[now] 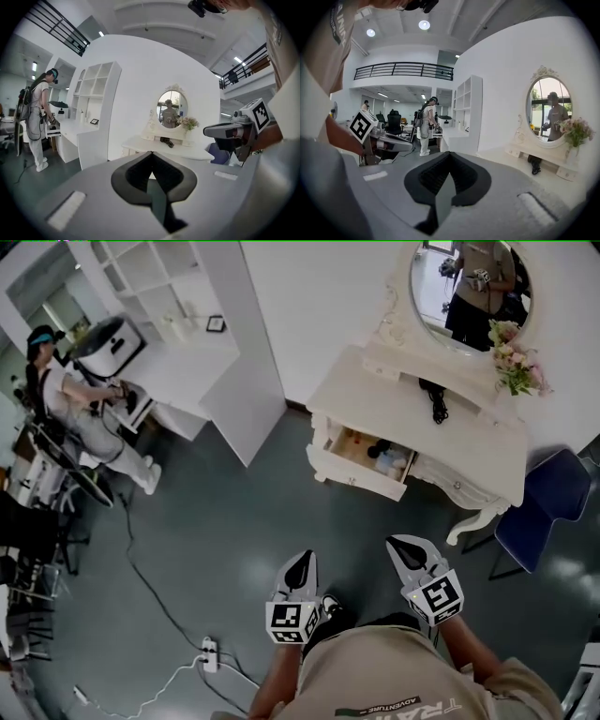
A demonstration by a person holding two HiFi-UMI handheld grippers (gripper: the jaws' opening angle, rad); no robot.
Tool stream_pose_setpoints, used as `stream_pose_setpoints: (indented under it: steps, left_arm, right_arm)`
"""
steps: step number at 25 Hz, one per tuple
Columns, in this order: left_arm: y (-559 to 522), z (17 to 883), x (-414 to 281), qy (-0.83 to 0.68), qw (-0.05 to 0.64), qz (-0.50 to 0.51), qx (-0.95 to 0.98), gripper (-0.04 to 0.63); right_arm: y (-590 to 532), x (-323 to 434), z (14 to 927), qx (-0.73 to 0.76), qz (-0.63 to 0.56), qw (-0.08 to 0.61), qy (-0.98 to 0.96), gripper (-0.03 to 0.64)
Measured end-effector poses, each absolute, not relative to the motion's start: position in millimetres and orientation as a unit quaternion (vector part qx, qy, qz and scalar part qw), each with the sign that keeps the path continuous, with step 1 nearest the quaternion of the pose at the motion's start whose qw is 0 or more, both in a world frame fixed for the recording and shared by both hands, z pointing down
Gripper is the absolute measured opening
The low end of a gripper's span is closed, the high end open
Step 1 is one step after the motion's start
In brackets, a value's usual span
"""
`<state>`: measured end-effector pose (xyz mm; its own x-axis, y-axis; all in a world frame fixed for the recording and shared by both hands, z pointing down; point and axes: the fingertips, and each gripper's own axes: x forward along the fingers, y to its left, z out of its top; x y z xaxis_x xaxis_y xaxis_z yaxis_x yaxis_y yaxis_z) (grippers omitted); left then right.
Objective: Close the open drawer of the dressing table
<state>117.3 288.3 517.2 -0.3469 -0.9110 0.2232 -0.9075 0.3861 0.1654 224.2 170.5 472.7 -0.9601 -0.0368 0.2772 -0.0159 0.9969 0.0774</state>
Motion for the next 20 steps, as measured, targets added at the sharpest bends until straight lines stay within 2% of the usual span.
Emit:
stream_pose_setpoints:
  steps: [9, 14, 20]
  left_arm:
    - [285.4, 512.5, 61.1, -0.795, 0.133, -0.017, 0.592, 0.017]
    - [286.9, 532.9, 66.8, -0.772, 0.102, 0.089, 0.621, 0.017]
    - [277.8, 540.3, 63.4, -0.760, 0.144, 0.042, 0.633, 0.017]
  right_arm:
    - [175.4, 161.9, 488.4, 0.043, 0.034, 0.144, -0.988, 0.003]
    - [179.2, 142.7, 491.5, 0.043, 0.037, 0.147, -0.988, 0.003]
    - [181.9, 130.3, 513.0, 0.039, 0.010, 0.170, -0.985, 0.003]
